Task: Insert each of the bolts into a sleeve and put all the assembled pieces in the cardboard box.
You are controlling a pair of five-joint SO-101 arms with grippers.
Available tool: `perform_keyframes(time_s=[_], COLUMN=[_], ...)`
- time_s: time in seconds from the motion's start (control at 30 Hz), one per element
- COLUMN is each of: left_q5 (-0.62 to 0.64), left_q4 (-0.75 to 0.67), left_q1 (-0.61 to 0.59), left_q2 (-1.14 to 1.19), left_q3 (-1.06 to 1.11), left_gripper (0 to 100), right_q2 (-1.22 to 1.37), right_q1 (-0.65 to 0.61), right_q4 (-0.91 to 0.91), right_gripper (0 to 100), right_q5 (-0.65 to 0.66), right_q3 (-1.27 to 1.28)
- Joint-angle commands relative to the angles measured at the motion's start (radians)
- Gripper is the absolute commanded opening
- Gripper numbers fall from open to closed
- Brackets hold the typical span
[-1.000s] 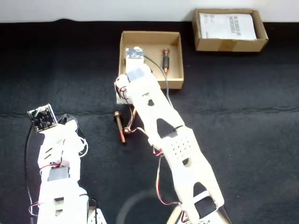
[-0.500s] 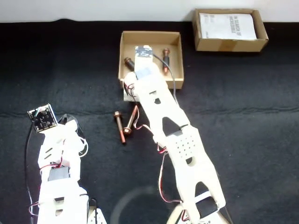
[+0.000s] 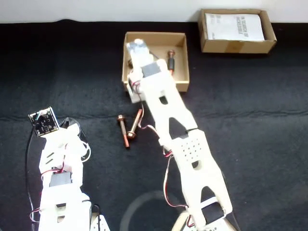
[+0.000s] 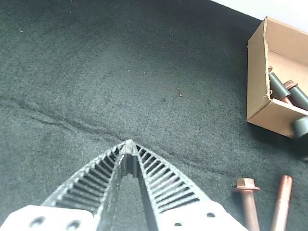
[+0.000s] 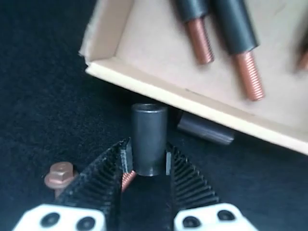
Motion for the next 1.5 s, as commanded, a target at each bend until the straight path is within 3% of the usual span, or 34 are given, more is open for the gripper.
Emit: perform_keyframes(time_s=[0.0,0.27,0.57,1.2,1.47], left_q5=[-0.003,-0.003,-0.003,-0.003,-0.003], left_q4=[0.005,0.005,0.005,0.040,0.175], left_q1=[-0.007,-0.004,-0.002,0.042,0.094], left_q2=[-0.005,-0.002,-0.001,-0.001,-0.002], left_q3=[0.015,0.015,0.015,0.015,0.015], left_gripper=[1,1,1,1,1], right_q2=[-0.114,-0.124,-0.343,-0.868,-1.032], right_q1=[0.045,0.124,0.232,0.242,0.427], right_q4=[0.074,0.222,0.236,0.237,0.237], right_gripper=[0.8,0.8,0.8,0.7,0.7], right_q5=[0.075,0.242,0.239,0.239,0.239], right_q3=[-0.196,-0.625,-0.605,-0.602,-0.602])
